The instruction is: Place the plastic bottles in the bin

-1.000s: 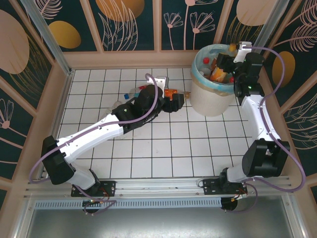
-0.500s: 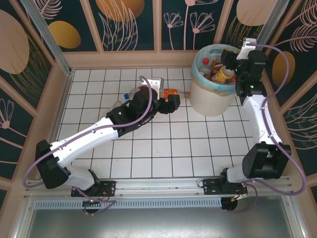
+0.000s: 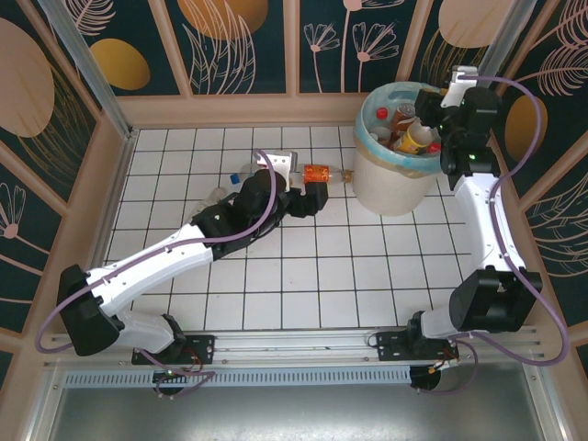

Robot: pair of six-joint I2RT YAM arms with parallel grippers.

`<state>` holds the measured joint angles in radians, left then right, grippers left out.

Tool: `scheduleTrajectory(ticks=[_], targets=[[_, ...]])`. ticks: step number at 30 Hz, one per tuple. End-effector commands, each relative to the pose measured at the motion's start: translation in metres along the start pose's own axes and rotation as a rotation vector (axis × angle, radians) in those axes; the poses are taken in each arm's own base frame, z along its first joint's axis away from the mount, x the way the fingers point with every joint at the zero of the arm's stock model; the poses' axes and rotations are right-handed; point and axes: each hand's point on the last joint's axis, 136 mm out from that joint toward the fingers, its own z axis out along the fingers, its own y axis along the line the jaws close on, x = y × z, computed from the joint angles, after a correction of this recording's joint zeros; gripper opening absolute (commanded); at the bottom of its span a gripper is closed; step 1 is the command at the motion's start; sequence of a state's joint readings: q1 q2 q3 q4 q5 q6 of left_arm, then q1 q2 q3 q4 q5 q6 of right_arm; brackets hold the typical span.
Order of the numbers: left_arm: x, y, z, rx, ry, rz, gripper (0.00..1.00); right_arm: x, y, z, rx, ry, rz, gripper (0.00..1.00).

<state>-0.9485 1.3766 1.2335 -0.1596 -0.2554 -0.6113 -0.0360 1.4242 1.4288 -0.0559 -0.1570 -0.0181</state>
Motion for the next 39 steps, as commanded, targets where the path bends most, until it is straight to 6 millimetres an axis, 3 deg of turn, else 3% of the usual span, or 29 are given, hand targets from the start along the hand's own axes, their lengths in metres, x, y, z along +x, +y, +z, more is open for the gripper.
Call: scheduleTrajectory(ticks=[1,9,13,15,17,20,26,31,35,39], targets=[[-0.005,0.000,-0.005,0.013,-0.031,-0.027,0.87,0.019,0.005,0.008,-0.047,0.065,0.004,0.37],[0.003,0.009,-0.006,-0.012,-0.022,-0.020,0.88,0.093,0.008,0.019,-0.075,0.248,0.030,0.15],[0.007,0.011,-0.005,-0.014,-0.012,-0.018,0.88,0.123,0.005,0.023,-0.033,0.342,0.002,0.14],[0.009,0.011,-0.004,-0.016,-0.010,-0.017,0.88,0.130,-0.009,0.024,0.037,0.361,0.021,0.15],[0.009,0.012,-0.004,-0.018,-0.013,-0.017,0.88,0.127,-0.035,0.023,0.133,0.353,0.062,0.21],[0.008,0.012,-0.005,-0.020,-0.017,-0.015,0.88,0.112,-0.068,0.020,0.272,0.316,0.084,0.40],[0.003,0.012,-0.006,-0.024,-0.031,-0.005,0.88,0.071,-0.083,0.026,0.320,0.238,0.099,0.64],[-0.001,0.012,-0.009,-0.028,-0.044,-0.003,0.88,0.040,-0.080,0.031,0.310,0.184,0.094,0.69],[-0.002,0.014,-0.012,-0.038,-0.050,-0.001,0.88,0.033,-0.089,0.039,0.354,0.208,0.070,0.75],[-0.003,0.017,-0.015,-0.048,-0.058,0.000,0.88,0.036,-0.091,0.048,0.351,0.229,0.050,0.71]])
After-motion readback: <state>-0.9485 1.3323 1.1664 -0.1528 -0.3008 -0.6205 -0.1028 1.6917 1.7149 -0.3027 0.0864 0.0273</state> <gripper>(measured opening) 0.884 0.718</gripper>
